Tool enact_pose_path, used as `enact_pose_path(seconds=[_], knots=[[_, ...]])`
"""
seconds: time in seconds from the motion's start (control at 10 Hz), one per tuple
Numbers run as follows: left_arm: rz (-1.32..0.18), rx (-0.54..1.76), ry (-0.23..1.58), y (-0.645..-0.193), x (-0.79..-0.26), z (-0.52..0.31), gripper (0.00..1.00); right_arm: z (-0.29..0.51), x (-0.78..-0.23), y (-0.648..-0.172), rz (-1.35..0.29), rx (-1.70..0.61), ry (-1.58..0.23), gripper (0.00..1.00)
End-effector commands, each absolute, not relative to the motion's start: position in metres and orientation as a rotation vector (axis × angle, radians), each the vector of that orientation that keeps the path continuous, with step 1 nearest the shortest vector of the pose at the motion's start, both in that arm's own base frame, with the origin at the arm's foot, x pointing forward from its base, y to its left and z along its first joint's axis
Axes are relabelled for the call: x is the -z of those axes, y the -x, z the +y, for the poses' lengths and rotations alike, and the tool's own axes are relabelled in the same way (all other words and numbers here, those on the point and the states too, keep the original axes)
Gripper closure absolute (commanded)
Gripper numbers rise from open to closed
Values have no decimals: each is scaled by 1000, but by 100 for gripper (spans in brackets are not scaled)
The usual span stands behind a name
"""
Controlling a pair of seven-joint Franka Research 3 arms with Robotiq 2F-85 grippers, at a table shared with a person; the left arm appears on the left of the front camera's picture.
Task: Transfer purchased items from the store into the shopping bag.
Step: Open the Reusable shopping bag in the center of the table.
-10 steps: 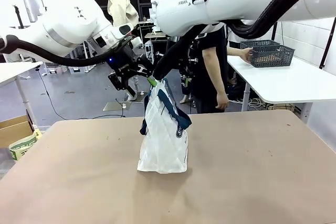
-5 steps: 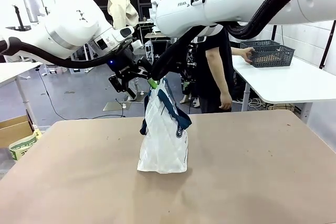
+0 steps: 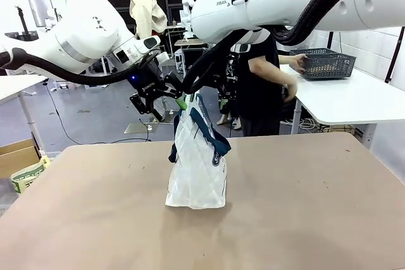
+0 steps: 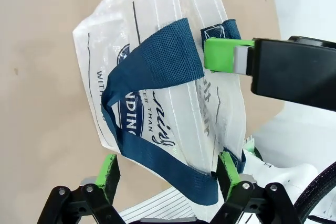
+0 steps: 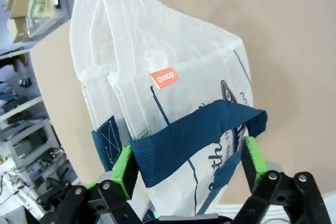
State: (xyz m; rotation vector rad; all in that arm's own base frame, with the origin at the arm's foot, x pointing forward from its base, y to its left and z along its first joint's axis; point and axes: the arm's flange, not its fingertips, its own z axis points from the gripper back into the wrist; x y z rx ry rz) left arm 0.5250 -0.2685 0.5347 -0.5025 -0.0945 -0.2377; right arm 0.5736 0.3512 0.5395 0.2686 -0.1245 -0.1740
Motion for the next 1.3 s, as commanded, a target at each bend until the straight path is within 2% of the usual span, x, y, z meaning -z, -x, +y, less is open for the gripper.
enact_pose_path(seconds=[0.0,0.3,1.0,1.2], knots=[[-110,230,509,-526,-534,-267,42,352,-538,-583,-76,133,-287,39],[-101,233,513,-530,-531,-268,100,351,-536,-583,-63,128,-283,99],[-111,231,521,-526,-533,-267,100,349,-534,-573,-50,102,-272,100],[-100,225,502,-521,-534,-260,100,346,-534,-566,-83,106,-215,100]])
